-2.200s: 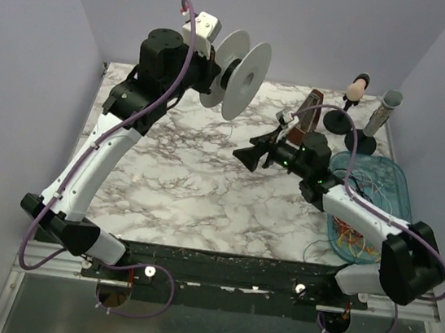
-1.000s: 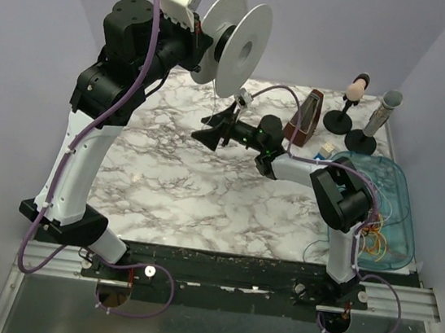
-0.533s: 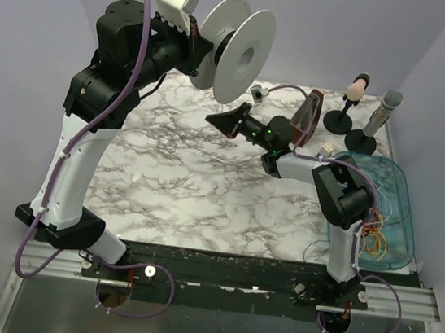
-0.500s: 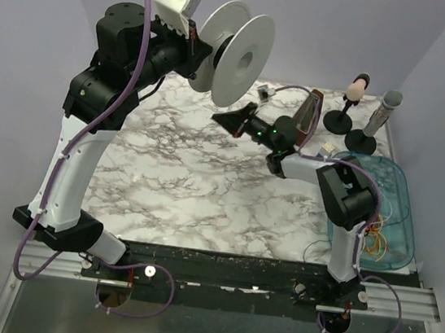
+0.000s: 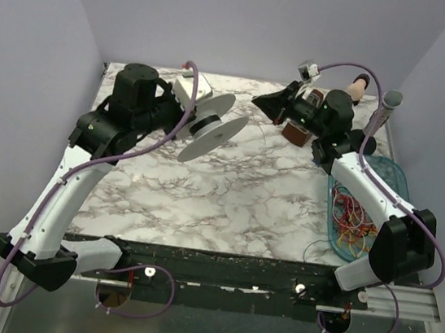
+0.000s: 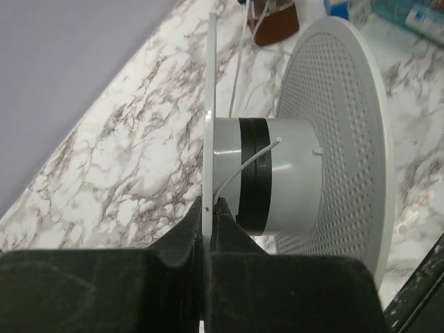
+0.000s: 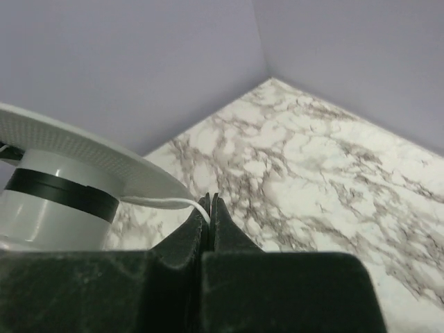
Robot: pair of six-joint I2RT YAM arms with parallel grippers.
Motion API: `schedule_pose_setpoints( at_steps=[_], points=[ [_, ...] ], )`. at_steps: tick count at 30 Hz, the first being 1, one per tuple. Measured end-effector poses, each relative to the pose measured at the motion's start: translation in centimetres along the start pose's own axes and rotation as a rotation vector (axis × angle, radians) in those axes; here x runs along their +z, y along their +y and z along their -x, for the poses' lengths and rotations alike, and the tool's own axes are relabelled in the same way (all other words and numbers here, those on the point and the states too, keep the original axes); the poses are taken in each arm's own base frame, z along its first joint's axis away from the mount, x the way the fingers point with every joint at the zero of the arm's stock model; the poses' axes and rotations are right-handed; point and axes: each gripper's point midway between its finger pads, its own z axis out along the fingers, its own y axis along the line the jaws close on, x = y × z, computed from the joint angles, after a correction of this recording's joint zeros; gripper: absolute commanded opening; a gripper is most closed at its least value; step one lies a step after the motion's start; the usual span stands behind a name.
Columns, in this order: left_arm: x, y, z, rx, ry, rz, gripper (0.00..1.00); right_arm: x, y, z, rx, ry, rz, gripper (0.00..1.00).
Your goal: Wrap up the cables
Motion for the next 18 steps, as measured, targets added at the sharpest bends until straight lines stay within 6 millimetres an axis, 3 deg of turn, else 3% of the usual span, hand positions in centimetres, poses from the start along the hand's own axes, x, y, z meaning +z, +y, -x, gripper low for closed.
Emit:
schedule_pose_setpoints(
  at_steps=[4,8,13,18],
  points=[
    [2.1,-1.1,-4.2,0.125,0.078,0.0,0.0,-0.6,-0.1,-2.6,-0.012,0.199,-0.011,0.01],
    [5.4,-1.6,-6.8,0.235,0.144,0.033,0.0,-1.1,2.0,-3.2,-0.042,0.38,0.055,0.01],
    [7.9,1.5,-5.1,0.269,0.091,0.203,0.0,-2.0,6.1,-2.9,0.01,0.505,0.211,0.01],
    [9.2,1.4,-4.0,0.263,0.039,0.228,0.0,-2.6,7.2,-2.2,0.097,0.528,0.248,0.01]
  ],
)
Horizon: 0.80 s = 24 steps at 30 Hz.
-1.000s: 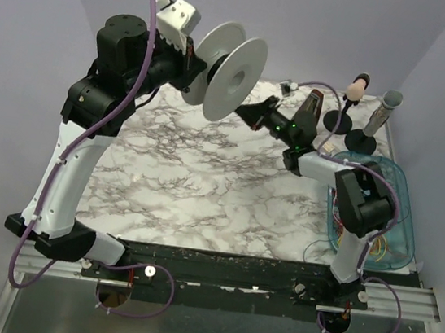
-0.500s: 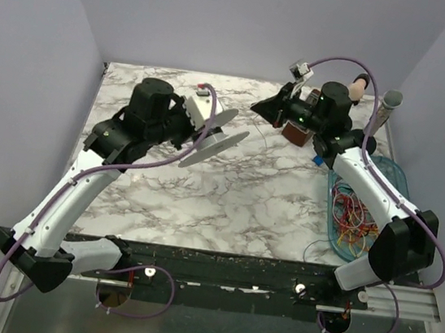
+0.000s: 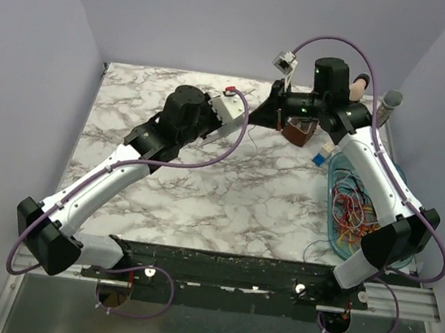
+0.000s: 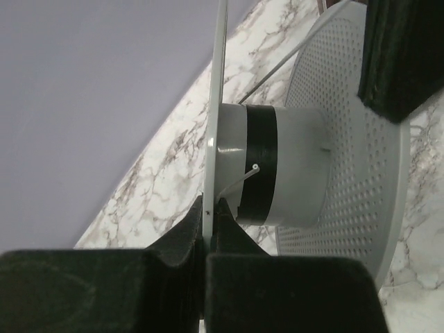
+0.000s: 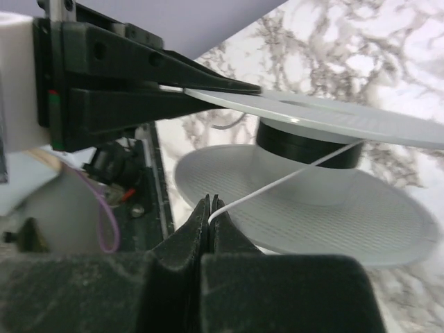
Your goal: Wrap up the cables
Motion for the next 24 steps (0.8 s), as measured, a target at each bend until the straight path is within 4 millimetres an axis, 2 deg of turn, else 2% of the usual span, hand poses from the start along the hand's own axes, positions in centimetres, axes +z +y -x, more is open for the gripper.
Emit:
schedule_pose_setpoints(
  at_steps=[4,7,11,14,17,21,24],
  points=[
    [1.0,0.3,1.1,-0.048,-0.043,0.028,0.0,0.8,2.0,1.0,0.094,-0.022,0.052,0.01],
    [1.4,1.8,3.1,-0.116,-0.089,0.088,0.0,2.2,3.9,2.1,0.173,-0.056,0.097,0.01],
    [0.6,4.0,5.8,-0.23,-0.127,0.137,0.0,3.5,5.1,4.1,0.243,-0.132,0.128,0.07],
    [0.3,5.0,6.2,-0.338,-0.081,0.127,0.0,3.8,5.3,5.9,0.202,-0.209,0.108,0.16],
    [0.5,6.4,6.9,-0.424,-0.072,0.144,0.0,4.3,6.6,5.5,0.146,-0.218,0.109,0.26],
    [0.4,8.4,7.3,-0.512,-0.056,0.185,0.0,5.0,9.4,3.9,0.029,-0.215,0.148,0.48],
    [-0.5,9.0,8.0,-0.548,-0.054,0.188,0.0,4.9,9.4,2.4,-0.045,-0.231,0.137,0.55]
  ],
)
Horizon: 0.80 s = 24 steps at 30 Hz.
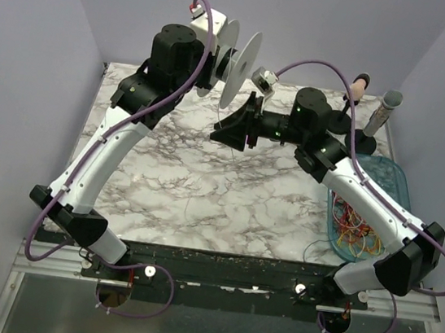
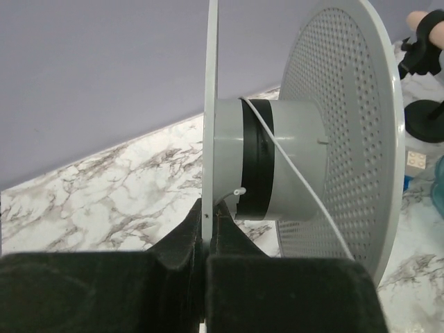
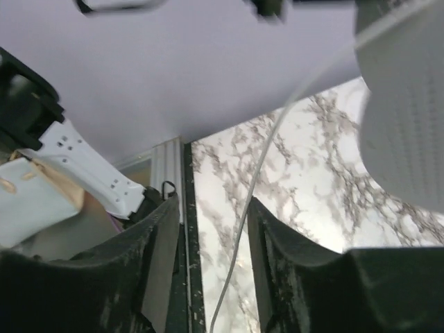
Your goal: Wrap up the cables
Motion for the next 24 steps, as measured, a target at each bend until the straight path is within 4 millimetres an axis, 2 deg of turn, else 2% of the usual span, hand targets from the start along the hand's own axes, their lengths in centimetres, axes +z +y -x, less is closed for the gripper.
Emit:
schedule_pose_setpoints(
  at_steps=[6,11,16,20,24],
  points=[
    [-2.0,-0.2,2.4,-0.048,-0.032,-0.022,0.0,-0.2,-3.1,-3.1,-0.072,0.009,-0.082,0.62],
    [-4.0,-0.2,4.9,-0.076,-0.076,-0.039,0.0,0.2,-5.1,-3.7,-0.124,0.002,-0.132,0.68],
    [-6.7,-0.1,8.9,-0.105,-0.175,-0.064,0.0,0.5,-7.2,-4.9,-0.163,0.003,-0.187,0.71],
    [-8.7,0.0,12.0,-0.117,-0.26,-0.081,0.0,0.7,-9.8,-6.7,-0.158,0.022,-0.242,0.71],
    [-10.0,0.1,13.7,-0.117,-0.309,-0.087,0.0,0.1,-12.1,-9.1,-0.136,0.059,-0.305,0.72]
  ],
)
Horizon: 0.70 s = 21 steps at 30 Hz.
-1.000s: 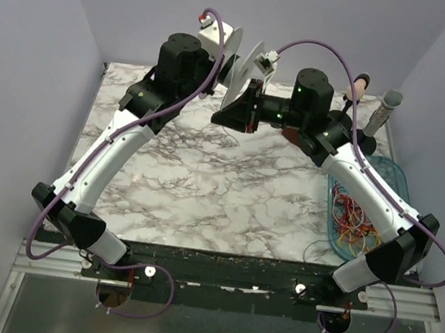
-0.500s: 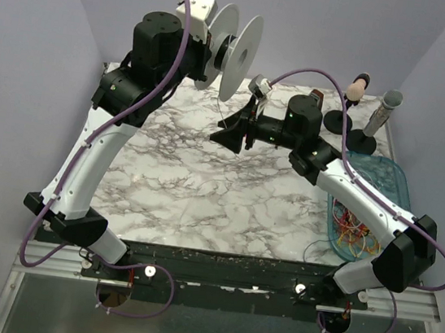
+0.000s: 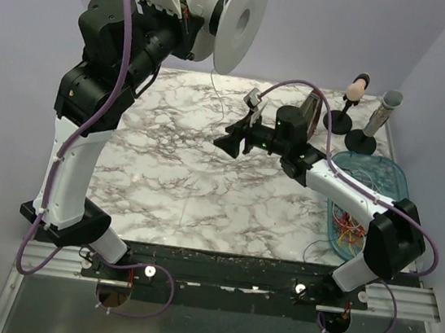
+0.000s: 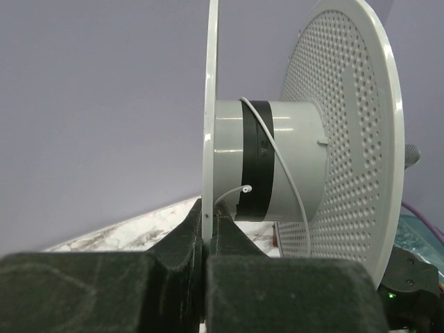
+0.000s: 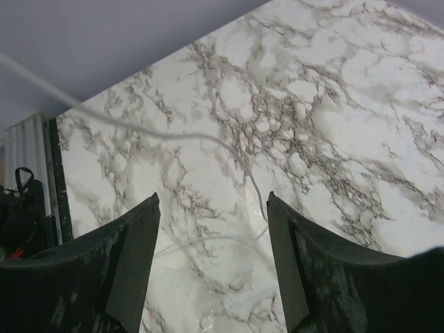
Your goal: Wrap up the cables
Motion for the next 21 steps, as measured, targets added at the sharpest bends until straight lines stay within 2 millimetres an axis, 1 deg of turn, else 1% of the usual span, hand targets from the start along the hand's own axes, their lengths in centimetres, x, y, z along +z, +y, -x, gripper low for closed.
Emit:
schedule_pose_setpoints(
  at_steps=[2,3,4,5,8,11,14,18,20,21],
  points=[
    [-0.2,0.0,0.4,0.012,-0.011,-0.001,0.0,-0.2,-0.4,-1.2,-0.001,0.02,-0.007,0.76],
    [-0.3,0.1,0.7,0.014,-0.018,-0.001,0.0,-0.3,-0.6,-1.6,-0.002,0.027,-0.01,0.83],
    [-0.4,0.1,0.9,0.022,-0.021,-0.001,0.0,-0.3,-0.7,-2.0,-0.005,0.028,-0.011,0.97],
    [-0.4,0.1,1.0,0.025,-0.024,-0.001,0.0,-0.5,-0.7,-2.6,-0.007,0.031,-0.012,1.0],
    [-0.3,0.1,1.8,0.037,-0.047,-0.002,0.0,-0.8,-0.7,-4.5,0.006,0.046,-0.015,1.0],
    [-0.2,0.1,2.5,0.048,-0.067,-0.002,0.0,-0.5,-0.8,-5.4,0.021,0.044,-0.014,1.0],
    [-0.4,0.1,3.0,0.052,-0.08,-0.003,0.0,0.6,-1.5,-5.8,0.042,0.024,-0.017,0.99],
    [-0.5,0.0,3.3,0.052,-0.09,-0.007,0.0,3.0,-2.9,-7.4,0.101,0.034,-0.019,0.99],
    [-0.6,0.0,3.4,0.051,-0.091,-0.011,0.0,4.4,-3.7,-7.8,0.137,0.034,-0.026,0.95],
    [-0.6,-0.1,3.4,0.051,-0.092,-0.012,0.0,4.9,-4.0,-8.0,0.154,0.031,-0.03,0.9]
  ],
)
